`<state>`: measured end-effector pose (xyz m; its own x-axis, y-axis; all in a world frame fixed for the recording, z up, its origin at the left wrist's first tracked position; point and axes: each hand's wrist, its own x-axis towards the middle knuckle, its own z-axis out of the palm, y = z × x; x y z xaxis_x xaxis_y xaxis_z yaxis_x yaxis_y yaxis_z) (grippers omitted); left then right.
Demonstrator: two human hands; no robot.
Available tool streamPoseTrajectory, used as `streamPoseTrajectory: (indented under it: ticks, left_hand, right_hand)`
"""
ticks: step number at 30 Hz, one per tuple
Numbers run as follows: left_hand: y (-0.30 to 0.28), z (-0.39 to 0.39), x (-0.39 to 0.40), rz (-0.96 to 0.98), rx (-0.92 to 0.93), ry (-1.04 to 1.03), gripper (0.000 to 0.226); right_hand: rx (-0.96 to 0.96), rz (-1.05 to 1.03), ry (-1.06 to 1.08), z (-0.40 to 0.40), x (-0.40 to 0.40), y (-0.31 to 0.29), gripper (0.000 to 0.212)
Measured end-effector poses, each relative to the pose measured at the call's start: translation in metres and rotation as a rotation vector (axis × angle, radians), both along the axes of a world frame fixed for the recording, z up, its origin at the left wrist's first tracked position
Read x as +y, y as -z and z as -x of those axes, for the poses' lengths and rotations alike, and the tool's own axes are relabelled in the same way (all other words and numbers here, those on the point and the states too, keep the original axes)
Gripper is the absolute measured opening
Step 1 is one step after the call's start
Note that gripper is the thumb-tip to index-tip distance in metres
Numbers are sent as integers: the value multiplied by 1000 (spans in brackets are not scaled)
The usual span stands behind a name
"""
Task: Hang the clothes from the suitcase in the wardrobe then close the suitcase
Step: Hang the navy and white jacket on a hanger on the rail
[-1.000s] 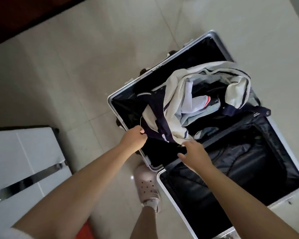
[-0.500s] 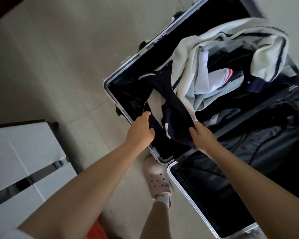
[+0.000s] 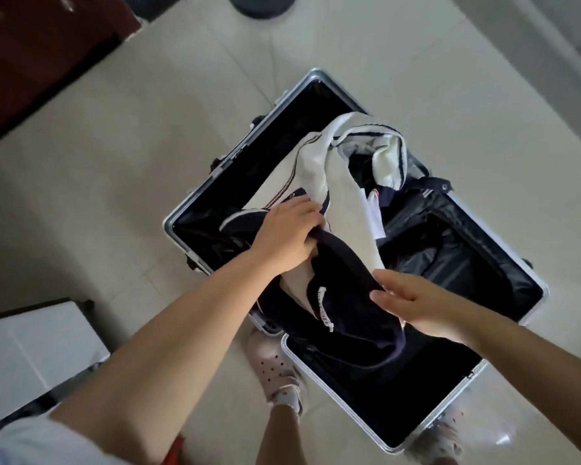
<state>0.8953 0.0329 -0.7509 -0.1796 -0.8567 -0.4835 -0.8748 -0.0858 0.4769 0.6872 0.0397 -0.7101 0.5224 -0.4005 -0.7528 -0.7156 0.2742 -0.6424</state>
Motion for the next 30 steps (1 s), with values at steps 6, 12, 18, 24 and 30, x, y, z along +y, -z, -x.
streamPoseTrajectory:
  ticks: [6, 12, 18, 24, 30]
  left_hand:
    - [-47, 19, 1, -186, -167, 269, 27]
    - [-127, 5, 13, -142, -411, 348, 33]
    - [-234, -18, -5, -333, -308, 187, 37]
    - [-368, -9, -12, -32, -524, 294, 21]
    - [-512, 12, -7, 366, -737, 124, 26]
  right_hand:
    - [161, 130, 279, 34, 22, -16, 27]
    - [67, 197, 220, 6, 19, -70, 29]
    - [124, 436, -238, -22, -22, -172, 39]
    - [275, 895, -325, -17, -50, -279, 24]
    - [170, 1216, -161, 4, -64, -428, 24]
